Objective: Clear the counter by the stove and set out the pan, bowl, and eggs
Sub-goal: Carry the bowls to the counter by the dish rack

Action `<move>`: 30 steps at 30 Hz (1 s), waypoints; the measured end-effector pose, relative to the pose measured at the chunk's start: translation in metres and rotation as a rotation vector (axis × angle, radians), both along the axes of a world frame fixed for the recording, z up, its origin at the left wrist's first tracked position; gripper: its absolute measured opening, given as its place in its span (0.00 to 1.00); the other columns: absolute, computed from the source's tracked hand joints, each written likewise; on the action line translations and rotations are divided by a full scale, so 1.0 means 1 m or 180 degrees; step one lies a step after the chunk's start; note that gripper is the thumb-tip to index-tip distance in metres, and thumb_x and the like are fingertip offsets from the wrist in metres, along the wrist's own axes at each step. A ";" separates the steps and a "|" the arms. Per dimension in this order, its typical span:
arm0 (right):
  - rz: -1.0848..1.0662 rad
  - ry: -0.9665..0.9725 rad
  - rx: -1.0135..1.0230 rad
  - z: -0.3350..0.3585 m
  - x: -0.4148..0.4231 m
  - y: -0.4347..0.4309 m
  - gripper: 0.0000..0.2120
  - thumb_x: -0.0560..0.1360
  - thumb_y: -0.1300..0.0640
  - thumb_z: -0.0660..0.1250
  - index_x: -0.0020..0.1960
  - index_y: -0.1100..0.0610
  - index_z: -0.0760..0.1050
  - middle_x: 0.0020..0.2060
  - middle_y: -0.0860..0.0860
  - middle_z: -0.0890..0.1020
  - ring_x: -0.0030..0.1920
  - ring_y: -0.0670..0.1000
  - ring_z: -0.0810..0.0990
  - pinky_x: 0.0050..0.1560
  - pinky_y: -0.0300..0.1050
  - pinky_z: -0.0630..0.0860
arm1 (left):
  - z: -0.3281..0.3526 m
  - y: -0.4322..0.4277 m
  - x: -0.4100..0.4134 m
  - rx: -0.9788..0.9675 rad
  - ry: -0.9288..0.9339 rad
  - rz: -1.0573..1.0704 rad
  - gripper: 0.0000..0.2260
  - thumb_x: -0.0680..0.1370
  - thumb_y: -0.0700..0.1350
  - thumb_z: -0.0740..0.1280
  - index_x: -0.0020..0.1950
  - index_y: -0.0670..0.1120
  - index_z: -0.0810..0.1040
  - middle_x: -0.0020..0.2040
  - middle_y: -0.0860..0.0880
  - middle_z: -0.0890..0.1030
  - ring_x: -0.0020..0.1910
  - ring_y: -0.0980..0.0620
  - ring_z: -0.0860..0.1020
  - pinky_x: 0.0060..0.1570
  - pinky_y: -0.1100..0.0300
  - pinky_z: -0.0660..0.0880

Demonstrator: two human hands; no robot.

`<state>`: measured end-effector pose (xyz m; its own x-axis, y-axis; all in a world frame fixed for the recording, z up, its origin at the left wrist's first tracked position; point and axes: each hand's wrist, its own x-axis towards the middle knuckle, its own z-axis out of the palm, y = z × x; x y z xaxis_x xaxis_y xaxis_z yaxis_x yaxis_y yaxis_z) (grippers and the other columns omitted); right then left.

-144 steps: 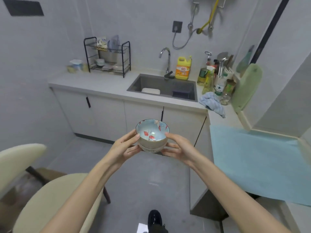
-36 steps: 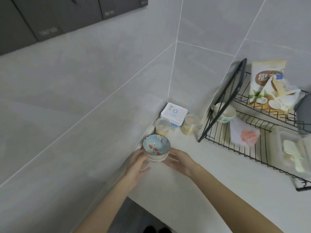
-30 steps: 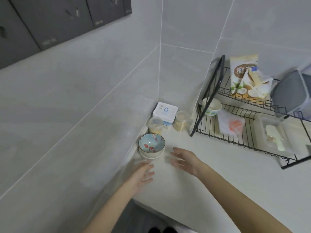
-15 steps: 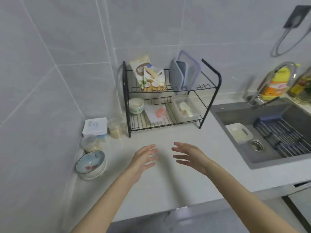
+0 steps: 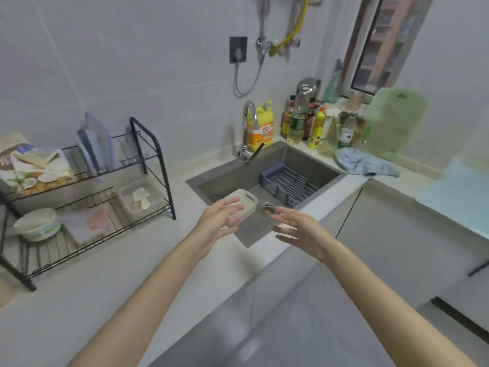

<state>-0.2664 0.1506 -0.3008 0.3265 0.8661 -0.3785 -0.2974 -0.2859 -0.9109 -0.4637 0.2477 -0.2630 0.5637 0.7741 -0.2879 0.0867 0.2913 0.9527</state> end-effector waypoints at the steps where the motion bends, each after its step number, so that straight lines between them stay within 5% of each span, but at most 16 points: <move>1: -0.0142 0.0032 0.0009 0.002 0.024 -0.015 0.16 0.75 0.58 0.68 0.63 0.52 0.76 0.58 0.52 0.82 0.55 0.55 0.82 0.56 0.48 0.78 | 0.002 -0.007 0.027 0.0050 0.0021 -0.0130 0.14 0.77 0.44 0.67 0.63 0.49 0.76 0.56 0.49 0.81 0.54 0.50 0.80 0.59 0.54 0.75; 19: -0.2459 -0.0055 0.0209 0.017 0.316 -0.255 0.13 0.76 0.61 0.66 0.60 0.52 0.76 0.55 0.50 0.81 0.52 0.54 0.82 0.56 0.48 0.78 | 0.015 -0.152 0.439 0.0364 0.0090 -0.2245 0.12 0.79 0.41 0.63 0.62 0.51 0.75 0.60 0.50 0.79 0.57 0.49 0.79 0.51 0.57 0.77; 26: -0.3184 0.0005 0.0230 0.010 0.420 -0.315 0.15 0.75 0.60 0.68 0.61 0.53 0.76 0.56 0.51 0.82 0.49 0.54 0.82 0.59 0.49 0.77 | 0.007 -0.201 0.586 0.0420 0.0091 -0.2934 0.12 0.79 0.43 0.64 0.62 0.51 0.75 0.60 0.51 0.79 0.57 0.50 0.79 0.61 0.52 0.75; 30: -0.3569 0.0014 0.0215 0.017 0.480 -0.347 0.14 0.75 0.61 0.67 0.61 0.54 0.76 0.57 0.51 0.81 0.52 0.54 0.82 0.53 0.47 0.79 | 0.017 -0.232 0.671 0.0429 0.0049 -0.3274 0.12 0.79 0.43 0.63 0.62 0.50 0.75 0.59 0.51 0.80 0.57 0.51 0.79 0.55 0.56 0.77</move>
<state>0.2131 -0.1966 -0.2838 0.9330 0.1025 -0.3450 -0.3590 0.1952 -0.9127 0.2074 0.0157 -0.2464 0.9674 -0.0528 -0.2476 0.2457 -0.0392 0.9685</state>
